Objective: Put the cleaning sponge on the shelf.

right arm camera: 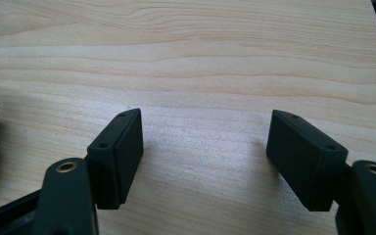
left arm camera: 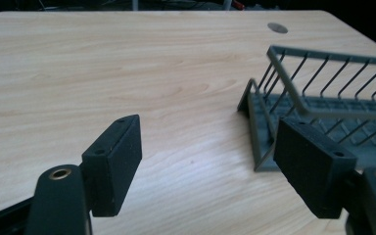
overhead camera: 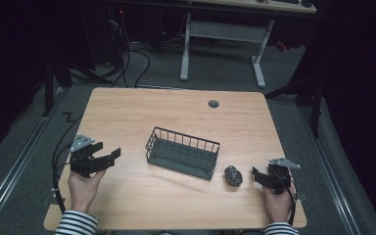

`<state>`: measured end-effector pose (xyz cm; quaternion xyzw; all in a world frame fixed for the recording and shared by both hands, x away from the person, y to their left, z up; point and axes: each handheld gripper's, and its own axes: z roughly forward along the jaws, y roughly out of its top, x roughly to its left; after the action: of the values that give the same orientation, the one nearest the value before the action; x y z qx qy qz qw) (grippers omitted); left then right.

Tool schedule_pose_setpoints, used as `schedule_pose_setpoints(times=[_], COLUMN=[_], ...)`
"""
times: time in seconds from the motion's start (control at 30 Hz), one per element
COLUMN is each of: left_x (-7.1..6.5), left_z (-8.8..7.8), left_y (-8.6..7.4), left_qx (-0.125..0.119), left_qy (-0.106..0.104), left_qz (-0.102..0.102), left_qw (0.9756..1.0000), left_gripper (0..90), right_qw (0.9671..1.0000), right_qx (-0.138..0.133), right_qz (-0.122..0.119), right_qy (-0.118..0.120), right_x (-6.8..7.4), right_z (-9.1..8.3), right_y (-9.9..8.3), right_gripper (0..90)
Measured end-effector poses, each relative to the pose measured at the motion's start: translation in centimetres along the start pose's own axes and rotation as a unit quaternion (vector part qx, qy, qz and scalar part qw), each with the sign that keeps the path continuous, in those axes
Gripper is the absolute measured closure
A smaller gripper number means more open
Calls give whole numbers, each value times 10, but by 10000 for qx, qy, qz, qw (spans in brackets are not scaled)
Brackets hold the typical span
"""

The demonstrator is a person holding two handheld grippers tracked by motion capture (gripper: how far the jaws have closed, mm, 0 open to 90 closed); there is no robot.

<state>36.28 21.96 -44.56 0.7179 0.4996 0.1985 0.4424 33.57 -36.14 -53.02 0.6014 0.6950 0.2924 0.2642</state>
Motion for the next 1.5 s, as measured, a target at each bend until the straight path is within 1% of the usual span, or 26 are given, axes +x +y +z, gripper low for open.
schedule_pose_setpoints(times=[0.13, 0.2, 0.27, 0.4, 0.53, 0.57, 0.6, 0.7, 0.77, 0.83, 0.87, 0.9, 1.0, 1.03, 1.1, 1.2, 1.27, 1.3, 1.33, 1.37, 1.5], left_x=[5, 7, 9, 12, 13, 12, 12, 13, 15, 15, 14, 14, 16, 17, 18, 18, 19, 19, 18, 18, 19], left_z=[-3, -3, 0, 7, 15, 17, 17, 23, 27, 29, 31, 34, 40, 40, 41, 40, 42, 43, 43, 44, 43], left_y=[-12, -17, -23, -36, -48, -50, -52, -58, -61, -67, -69, -72, -76, -78, -78, -78, -79, -79, -79, -79, -79], left_qx=[-27, 22, 129, 209, 417, 422, 433, 447, 499, 474, 495, 556, 614, 574, 606, 586, 716, 736, 758, 753, 732], left_qy=[95, 154, 212, 277, 308, 325, 394, 457, 564, 591, 606, 664, 781, 778, 806, 813, 845, 891, 895, 915, 892], left_qz=[-83, -114, -102, -107, -60, -49, -21, -31, 44, -28, -22, 34, 22, -36, -76, -61, -67, -55, -41, -33, -83], left_qw=[9999, 9998, 9996, 9993, 9986, 9986, 9983, 9979, 9972, 9971, 9969, 9962, 9951, 9953, 9949, 9949, 9938, 9933, 9931, 9929, 9933], left_gripper=[258, 257, 254, 249, 226, 224, 220, 222, 221, 220, 225, 229, 229, 229, 228, 230, 225, 216, 218, 218, 223], right_qw=[10000, 10000, 10000, 10000, 10000, 10000, 10000, 10000, 10000, 10000, 10000, 10000, 10000, 10000, 10000, 10000, 10000, 10000, 10000, 10000, 10000], right_qx=[1, 1, 1, 1, 1, 2, 1, 4, 2, 2, 1, 0, 1, 1, 21, 24, 17, 17, 18, 17, 11], right_qz=[-1, -1, 0, -2, -1, -2, -3, 13, 18, 19, 6, 20, 20, 21, 17, 17, 14, 15, 13, 15, 22], right_qy=[0, 0, 0, 0, 0, 0, 0, -2, -7, -7, -8, -9, -9, -9, -15, -14, -10, -10, -10, -11, -13], right_x=[0, 0, 0, 0, 0, 0, 0, 0, 0, 0, 0, 0, 0, 0, 0, 0, 0, 0, 0, 0, 1], right_z=[0, 0, 0, 0, 0, 0, 0, 0, 0, 0, 0, 0, 0, 0, 0, 0, 0, 0, 0, 0, 0], right_y=[0, 0, 0, 0, 0, 0, 0, 0, 0, 0, 0, 0, 0, 0, 0, 0, 0, 0, 0, 0, 0], right_gripper=[300, 300, 299, 300, 300, 300, 300, 300, 302, 303, 304, 304, 303, 303, 303, 301, 301, 301, 301, 301, 304])
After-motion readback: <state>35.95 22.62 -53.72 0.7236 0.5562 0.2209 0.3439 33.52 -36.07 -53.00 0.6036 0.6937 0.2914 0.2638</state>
